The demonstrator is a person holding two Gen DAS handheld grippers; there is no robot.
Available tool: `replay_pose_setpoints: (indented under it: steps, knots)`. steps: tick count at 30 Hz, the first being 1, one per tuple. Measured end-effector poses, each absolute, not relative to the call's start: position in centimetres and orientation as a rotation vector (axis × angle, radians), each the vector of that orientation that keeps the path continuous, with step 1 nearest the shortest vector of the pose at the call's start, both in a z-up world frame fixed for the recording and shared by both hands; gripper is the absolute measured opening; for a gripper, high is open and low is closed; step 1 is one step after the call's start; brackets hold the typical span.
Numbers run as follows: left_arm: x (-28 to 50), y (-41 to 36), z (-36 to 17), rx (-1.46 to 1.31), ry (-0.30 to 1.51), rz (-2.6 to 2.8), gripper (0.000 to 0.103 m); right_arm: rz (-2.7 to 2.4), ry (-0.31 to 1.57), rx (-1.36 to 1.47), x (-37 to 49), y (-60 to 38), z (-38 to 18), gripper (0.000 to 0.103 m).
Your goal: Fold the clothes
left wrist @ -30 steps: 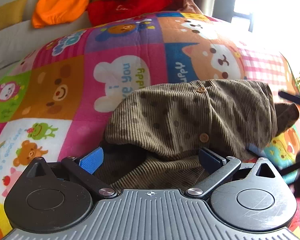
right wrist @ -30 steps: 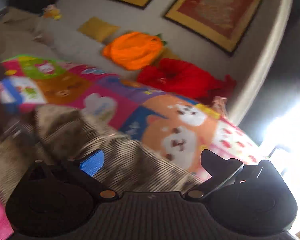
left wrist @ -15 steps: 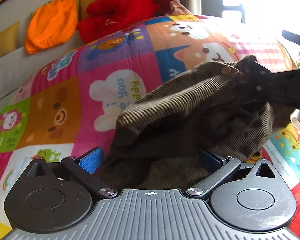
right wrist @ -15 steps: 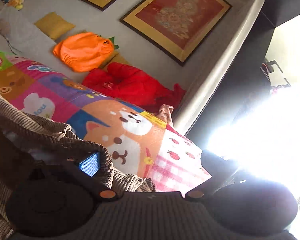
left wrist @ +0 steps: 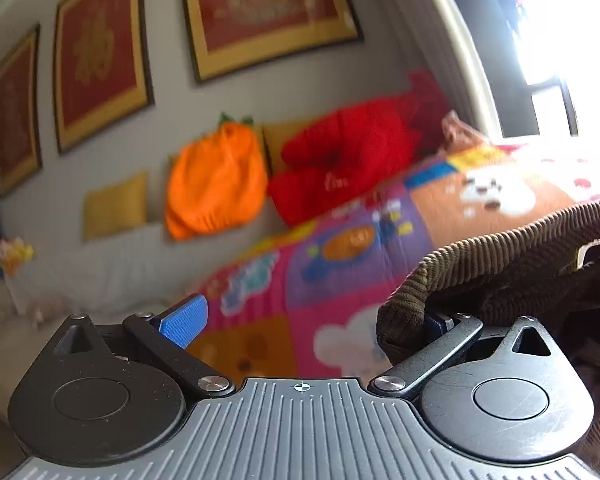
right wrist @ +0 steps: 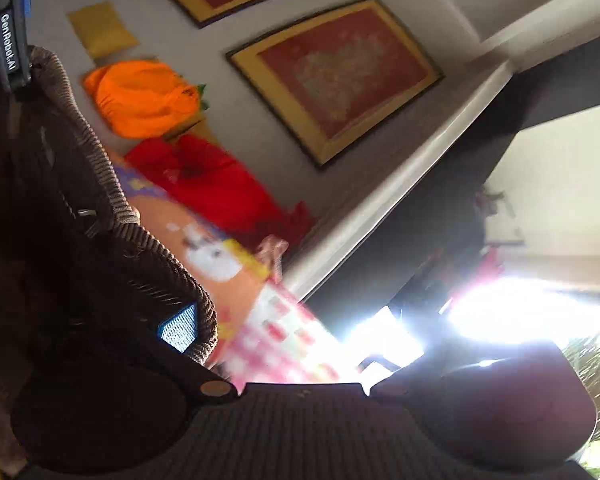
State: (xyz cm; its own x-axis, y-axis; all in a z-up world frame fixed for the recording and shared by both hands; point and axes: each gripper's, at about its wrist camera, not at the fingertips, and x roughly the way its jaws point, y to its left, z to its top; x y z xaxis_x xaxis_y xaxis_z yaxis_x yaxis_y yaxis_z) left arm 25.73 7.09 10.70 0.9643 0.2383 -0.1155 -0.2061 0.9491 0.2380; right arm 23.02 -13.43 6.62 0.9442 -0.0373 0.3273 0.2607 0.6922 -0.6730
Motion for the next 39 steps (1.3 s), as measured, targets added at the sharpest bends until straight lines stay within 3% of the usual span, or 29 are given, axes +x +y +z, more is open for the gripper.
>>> replay_pose_setpoints:
  steps: [8,12,15,18,22,26,31,34,39]
  knots:
    - [9.6,4.6,23.5,0.230,-0.321,0.127,0.103,-0.295,-0.675,-0.630,12.6,-16.9,18.7,0.103]
    - [2.4,2.5,26.6,0.272,-0.498,0.158,0.103,-0.282,-0.800,-0.556,5.6,-19.1,23.5,0.103]
    - [-0.7,1.7,27.8,0.303,-0.555,0.174,0.103,-0.254,-0.845,-0.536,2.0,-20.5,25.4,0.103]
    - [-1.3,1.2,28.2,0.318,-0.547,0.170,0.103,-0.204,-0.759,-0.543,4.4,-20.3,24.9,0.103]
    - [3.8,1.3,26.6,0.322,-0.427,0.171,0.103,-0.137,-0.637,-0.552,8.0,-20.0,24.0,0.103]
    - [14.9,2.3,22.2,0.286,-0.134,0.137,0.103,-0.070,-0.515,-0.559,11.5,-19.7,23.1,0.103]
    - [30.0,4.7,13.8,0.122,0.431,-0.036,0.103,0.176,0.185,-0.663,29.2,-15.5,14.3,0.101]
    - [30.8,7.2,9.3,-0.027,0.583,-0.119,0.103,0.230,0.288,-0.581,31.1,-16.1,10.8,0.100]
    - [27.2,9.7,4.9,-0.021,0.651,-0.179,0.103,0.277,0.300,-0.482,29.5,-18.7,8.5,0.103]
